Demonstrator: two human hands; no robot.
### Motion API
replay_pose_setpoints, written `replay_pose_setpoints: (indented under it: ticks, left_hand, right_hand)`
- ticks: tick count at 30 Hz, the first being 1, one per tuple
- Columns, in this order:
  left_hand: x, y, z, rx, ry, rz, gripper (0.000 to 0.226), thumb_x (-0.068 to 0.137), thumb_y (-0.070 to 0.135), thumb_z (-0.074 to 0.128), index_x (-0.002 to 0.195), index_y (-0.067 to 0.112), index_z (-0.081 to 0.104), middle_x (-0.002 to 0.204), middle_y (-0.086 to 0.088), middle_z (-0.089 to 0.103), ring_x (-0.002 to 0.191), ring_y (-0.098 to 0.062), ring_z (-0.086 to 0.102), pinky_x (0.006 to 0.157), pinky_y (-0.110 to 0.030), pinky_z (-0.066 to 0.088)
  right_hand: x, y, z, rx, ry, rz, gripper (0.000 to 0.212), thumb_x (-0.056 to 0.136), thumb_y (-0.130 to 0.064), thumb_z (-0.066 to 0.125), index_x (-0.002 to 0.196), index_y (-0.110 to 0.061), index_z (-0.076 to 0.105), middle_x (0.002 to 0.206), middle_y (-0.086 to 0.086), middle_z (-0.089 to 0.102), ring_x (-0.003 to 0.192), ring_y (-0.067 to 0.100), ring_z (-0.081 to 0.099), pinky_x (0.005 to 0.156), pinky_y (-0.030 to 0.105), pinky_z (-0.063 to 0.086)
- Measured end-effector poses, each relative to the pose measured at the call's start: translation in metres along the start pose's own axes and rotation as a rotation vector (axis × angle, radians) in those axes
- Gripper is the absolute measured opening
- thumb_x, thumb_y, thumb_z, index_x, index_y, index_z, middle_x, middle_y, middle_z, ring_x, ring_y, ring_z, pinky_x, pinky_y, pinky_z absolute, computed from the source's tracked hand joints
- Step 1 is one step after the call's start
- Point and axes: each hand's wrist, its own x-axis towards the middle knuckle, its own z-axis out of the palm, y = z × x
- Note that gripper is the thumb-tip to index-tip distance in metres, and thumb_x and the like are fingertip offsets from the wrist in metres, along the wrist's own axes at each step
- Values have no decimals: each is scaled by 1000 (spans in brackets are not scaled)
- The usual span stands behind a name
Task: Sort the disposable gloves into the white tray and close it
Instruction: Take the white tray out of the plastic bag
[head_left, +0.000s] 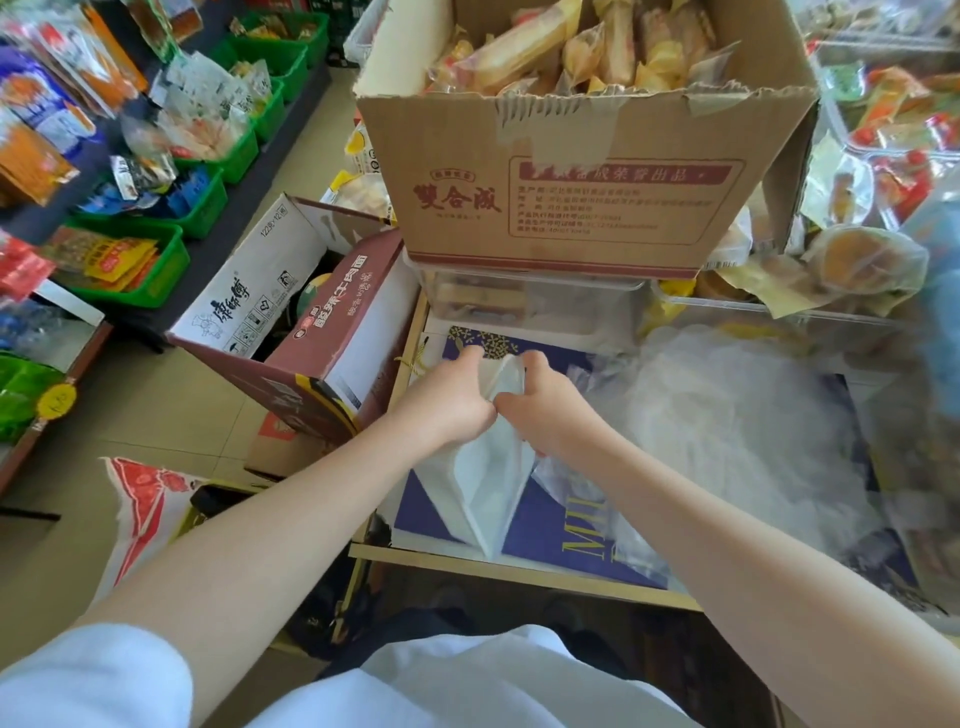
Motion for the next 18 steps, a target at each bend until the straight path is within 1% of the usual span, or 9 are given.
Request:
replay_pose_setpoints:
  ticks: [2,3,5,8,10,12,14,15,18]
  left_hand:
    - [1,-6,-5,45,99,79,68,89,21,52,147,24,18,137,-12,43,117,-33,49,87,-37,43]
    - [3,-13,-9,57,154,87,68,89,19,50,148,26,17,139,-11,41,118,-34,48,88,-38,43]
    - [9,-32,-21,15,266,52,67,90,13,46,148,27,18,140,-11,40,118,-34,47,85,-39,42]
    - [21,-71,-31,-190,354,-65,66,87,2,42,146,27,26,135,-14,48,118,-36,48,90,-41,44]
    - [26,-90,-31,-379,324,-136,64,86,0,38,142,29,33,127,-10,54,113,-35,51,90,-43,47]
    - [26,-95,-25,-566,246,-161,58,86,-4,35,135,27,43,118,-6,56,106,-30,53,83,-38,47]
    - [25,-95,-14,-668,129,-178,49,89,-5,35,126,23,49,112,-8,56,100,-28,53,74,-34,45]
    - [24,-93,-9,-700,67,-189,45,90,-4,36,124,23,49,111,-10,56,99,-28,53,70,-33,44]
    - [21,-94,8,-840,-62,-235,35,95,5,41,121,27,47,107,-7,58,91,-24,55,64,-31,43]
  right_hand:
    - [0,-1,-3,-56,87,-75,40,85,-17,47,121,-11,32,87,7,58,77,30,59,63,39,50]
    - [-1,3,-8,-73,138,-113,43,83,-14,46,124,-14,31,86,8,58,77,31,57,64,39,49]
    - [-3,22,-23,-93,240,-161,50,82,-8,44,129,-18,31,79,8,56,70,31,53,58,34,42]
    - [-4,63,-50,60,410,-90,56,84,-2,43,136,-20,34,64,3,50,55,23,46,54,31,37]
    - [-2,89,-60,53,496,-43,55,86,-2,43,138,-17,33,57,1,47,51,21,44,54,33,38]
    - [-3,106,-59,-52,554,-63,46,90,-5,41,135,-11,34,55,2,48,50,23,46,52,34,35]
    - [-2,111,-51,-173,553,-187,33,93,-18,36,124,-8,36,64,6,56,56,32,53,52,35,39]
    - [-1,110,-45,-204,554,-244,30,92,-24,32,118,-11,37,70,8,59,60,34,56,52,35,39]
    - [10,97,-33,-269,637,-418,11,91,-24,36,101,-20,40,78,12,62,68,34,55,58,29,33]
